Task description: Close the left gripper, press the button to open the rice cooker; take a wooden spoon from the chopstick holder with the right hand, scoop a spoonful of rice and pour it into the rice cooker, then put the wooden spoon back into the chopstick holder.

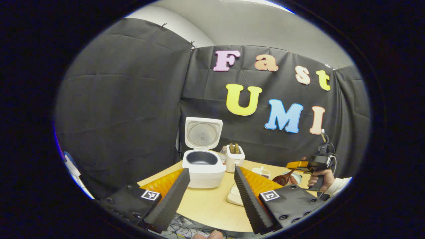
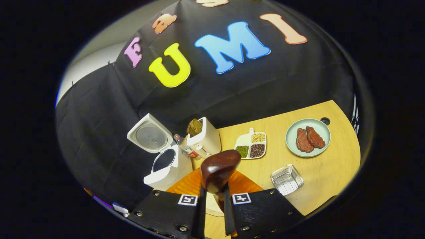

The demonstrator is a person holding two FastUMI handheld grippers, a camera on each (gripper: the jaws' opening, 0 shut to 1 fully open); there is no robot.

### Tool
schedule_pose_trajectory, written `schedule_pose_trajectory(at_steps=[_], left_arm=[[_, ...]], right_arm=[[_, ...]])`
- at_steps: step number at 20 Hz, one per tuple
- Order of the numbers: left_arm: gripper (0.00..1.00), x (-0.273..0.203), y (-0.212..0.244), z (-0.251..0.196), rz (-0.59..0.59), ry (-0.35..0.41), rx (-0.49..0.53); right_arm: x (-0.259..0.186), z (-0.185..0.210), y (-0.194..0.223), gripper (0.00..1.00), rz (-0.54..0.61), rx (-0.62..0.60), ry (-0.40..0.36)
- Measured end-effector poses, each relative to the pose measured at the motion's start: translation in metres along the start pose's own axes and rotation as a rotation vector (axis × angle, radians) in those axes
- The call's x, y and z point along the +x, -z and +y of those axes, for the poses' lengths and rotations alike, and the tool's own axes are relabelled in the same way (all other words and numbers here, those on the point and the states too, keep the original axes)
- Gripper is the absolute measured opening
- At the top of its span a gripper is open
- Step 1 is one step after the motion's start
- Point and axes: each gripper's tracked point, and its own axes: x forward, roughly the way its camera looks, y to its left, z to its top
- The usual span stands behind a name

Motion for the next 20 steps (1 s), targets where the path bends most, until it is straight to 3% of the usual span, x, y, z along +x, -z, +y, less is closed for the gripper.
schedule_pose_trajectory(at_steps=[1,4,5,6,7,8,9,13,15,16,18,19,20], left_arm=[[0.99,0.001,0.0,0.007,-0.005,0.024,0.001],[0.89,0.009,-0.001,0.037,0.014,0.037,0.005],[0.94,0.013,-0.003,0.043,0.016,0.037,-0.003],[0.89,0.015,-0.007,0.05,0.014,0.032,-0.011],[1.0,0.02,-0.011,0.057,0.011,0.018,-0.012],[0.89,0.026,-0.013,0.066,0.01,-0.01,-0.011],[0.88,0.03,-0.008,0.075,0.028,-0.045,-0.013],[0.89,0.04,0.002,0.081,0.081,-0.134,-0.035],[1.0,0.046,0.016,0.086,0.132,-0.185,-0.043],[0.89,0.047,0.017,0.086,0.14,-0.201,-0.052],[1.0,0.047,0.022,0.081,0.153,-0.21,-0.07],[0.89,0.046,0.024,0.08,0.165,-0.213,-0.07],[0.94,0.046,0.025,0.083,0.168,-0.223,-0.064]], right_arm=[[0.004,0.011,0.01,0.23,0.007,-0.018,0.013],[0.022,0.035,0.039,0.23,0.044,-0.046,0.034],[0.031,0.037,0.045,0.24,0.057,-0.057,0.043],[0.04,0.037,0.049,0.23,0.063,-0.069,0.053],[0.053,0.035,0.052,0.24,0.071,-0.087,0.061],[0.068,0.03,0.058,0.23,0.09,-0.098,0.074],[0.081,0.027,0.061,0.23,0.102,-0.105,0.079],[0.133,0.014,0.075,0.23,0.141,-0.17,0.09],[0.149,0.017,0.08,0.23,0.139,-0.249,0.07],[0.154,0.023,0.086,0.23,0.147,-0.276,0.052],[0.16,0.036,0.102,0.24,0.188,-0.297,0.018],[0.16,0.042,0.108,0.24,0.202,-0.294,0.002],[0.16,0.048,0.118,0.24,0.221,-0.292,-0.014]])
